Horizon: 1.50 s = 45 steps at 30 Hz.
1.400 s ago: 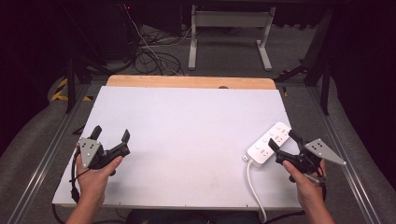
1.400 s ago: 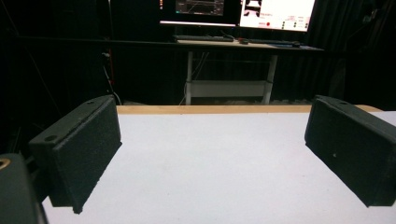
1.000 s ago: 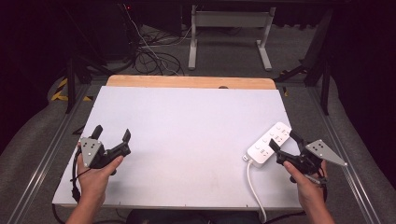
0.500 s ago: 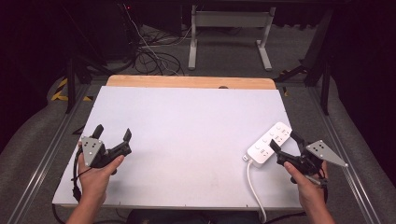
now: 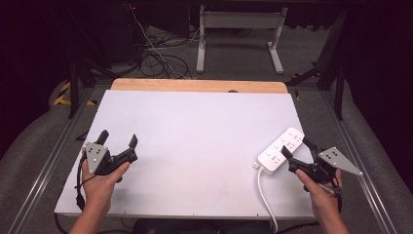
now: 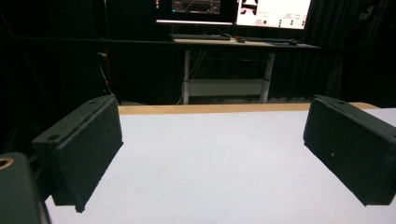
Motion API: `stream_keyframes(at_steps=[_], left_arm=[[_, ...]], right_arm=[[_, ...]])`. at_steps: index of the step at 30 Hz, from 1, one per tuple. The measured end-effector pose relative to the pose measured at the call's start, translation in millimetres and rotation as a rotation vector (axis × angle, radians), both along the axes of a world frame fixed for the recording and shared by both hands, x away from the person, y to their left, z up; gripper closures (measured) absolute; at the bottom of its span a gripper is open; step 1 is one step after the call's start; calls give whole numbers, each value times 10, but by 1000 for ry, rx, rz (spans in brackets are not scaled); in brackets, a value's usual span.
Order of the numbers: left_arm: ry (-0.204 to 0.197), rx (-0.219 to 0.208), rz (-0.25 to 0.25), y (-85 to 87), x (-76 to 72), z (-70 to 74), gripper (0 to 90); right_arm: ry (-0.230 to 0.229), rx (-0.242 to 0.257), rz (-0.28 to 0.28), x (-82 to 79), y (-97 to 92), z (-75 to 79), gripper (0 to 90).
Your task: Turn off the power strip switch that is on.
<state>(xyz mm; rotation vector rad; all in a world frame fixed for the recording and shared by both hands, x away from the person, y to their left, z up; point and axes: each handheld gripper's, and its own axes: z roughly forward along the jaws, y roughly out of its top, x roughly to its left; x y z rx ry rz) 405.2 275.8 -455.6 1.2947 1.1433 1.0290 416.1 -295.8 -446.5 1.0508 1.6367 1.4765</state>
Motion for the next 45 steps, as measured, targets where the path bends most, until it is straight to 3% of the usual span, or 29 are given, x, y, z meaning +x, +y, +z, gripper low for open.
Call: stream_keyframes(at_steps=[12, 14, 21, 27, 33, 37, 45], left_arm=[[0, 2, -6, -16, 21, 2, 50], [-1, 2, -8, -19, 24, 2, 50], [1, 2, -11, -28, 34, 3, 52], [2, -1, -16, -38, 43, 2, 54], [3, 3, -17, -43, 50, 5, 56], [3, 9, -21, -54, 54, 4, 58], [6, 10, -19, -50, 54, -1, 61]], right_arm=[[-21, 6, 37, -47, -40, 21, 412], [-20, 1, 46, -60, -47, 27, 508], [-19, -30, 62, -92, -51, 50, 687], [-8, -36, 57, -109, -52, 56, 747], [51, -65, 55, -139, -32, 101, 815], [57, -77, 57, -164, -16, 144, 866], [123, -117, 64, -156, -6, 330, 900]])
